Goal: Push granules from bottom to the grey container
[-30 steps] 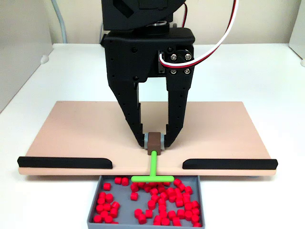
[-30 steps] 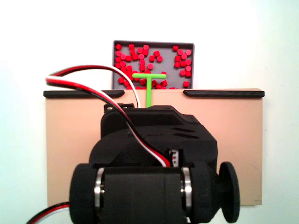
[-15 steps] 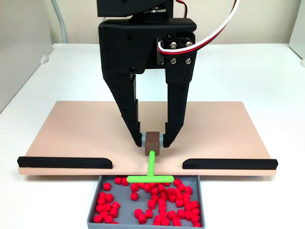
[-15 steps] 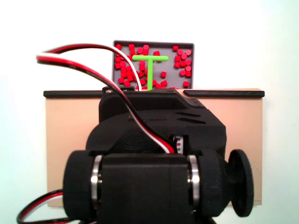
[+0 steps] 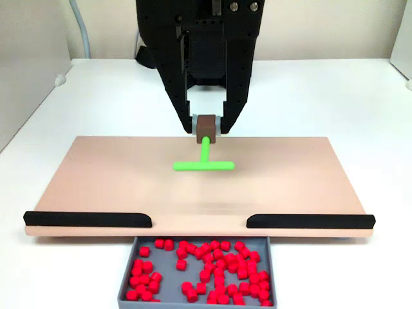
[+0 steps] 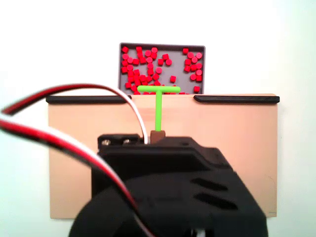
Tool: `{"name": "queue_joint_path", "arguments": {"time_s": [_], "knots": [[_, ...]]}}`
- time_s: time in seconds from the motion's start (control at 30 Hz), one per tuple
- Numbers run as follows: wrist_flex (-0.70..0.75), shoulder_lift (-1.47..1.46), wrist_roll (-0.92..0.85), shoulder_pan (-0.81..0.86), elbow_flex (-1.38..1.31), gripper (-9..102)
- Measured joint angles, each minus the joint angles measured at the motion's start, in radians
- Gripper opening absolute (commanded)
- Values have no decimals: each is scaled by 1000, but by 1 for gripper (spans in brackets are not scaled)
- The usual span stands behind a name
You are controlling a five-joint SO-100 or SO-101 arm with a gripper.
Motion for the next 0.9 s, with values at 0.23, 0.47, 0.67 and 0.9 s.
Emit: {"name": "queue_joint_path", "arguments": {"time_s": [0.23, 0.47, 0.67, 0.9], "knots": [[2, 270, -23, -9, 259, 0], [3, 537, -49, -9, 522, 0], [2, 607, -52, -9, 577, 0], [2, 607, -52, 25, 577, 0]]}}
